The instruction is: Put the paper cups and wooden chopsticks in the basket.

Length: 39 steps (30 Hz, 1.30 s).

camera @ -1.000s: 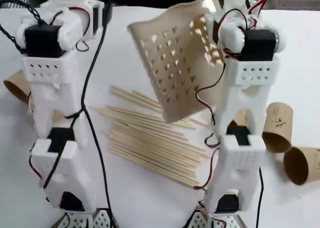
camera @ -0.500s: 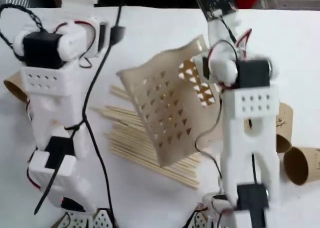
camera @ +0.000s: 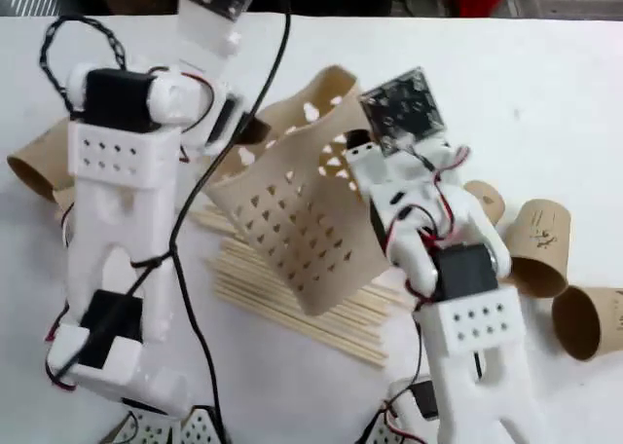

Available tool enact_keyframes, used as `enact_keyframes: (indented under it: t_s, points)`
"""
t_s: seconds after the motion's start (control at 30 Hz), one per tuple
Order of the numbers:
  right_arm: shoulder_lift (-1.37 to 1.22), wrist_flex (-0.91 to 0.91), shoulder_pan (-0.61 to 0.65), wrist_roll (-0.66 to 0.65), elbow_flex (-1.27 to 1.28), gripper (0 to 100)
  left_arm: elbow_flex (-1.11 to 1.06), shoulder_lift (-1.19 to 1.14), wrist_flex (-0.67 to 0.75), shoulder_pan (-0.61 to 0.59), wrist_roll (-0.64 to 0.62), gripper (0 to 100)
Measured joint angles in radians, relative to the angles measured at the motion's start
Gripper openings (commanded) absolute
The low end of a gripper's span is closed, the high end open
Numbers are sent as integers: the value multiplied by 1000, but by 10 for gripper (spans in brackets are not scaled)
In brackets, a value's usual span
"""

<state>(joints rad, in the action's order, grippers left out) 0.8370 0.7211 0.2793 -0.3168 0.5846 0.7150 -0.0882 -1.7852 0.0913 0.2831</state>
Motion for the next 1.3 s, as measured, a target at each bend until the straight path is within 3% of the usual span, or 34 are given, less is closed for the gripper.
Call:
enact_keyframes:
  t_s: [0.23,0.53,0.97,1.1,1.3]
  points:
    - [48,-25,21,17,0,17,-100,0,6,8,114,297]
    - [44,-25,58,75,5,17,-278,11,95,101,267,14]
    - [40,-28,-5,78,64,18,-353,29,356,75,244,20]
    - [52,-34,-26,78,130,19,-356,21,437,-5,236,20]
    - [48,-103,-38,78,264,18,-354,23,496,-32,235,23]
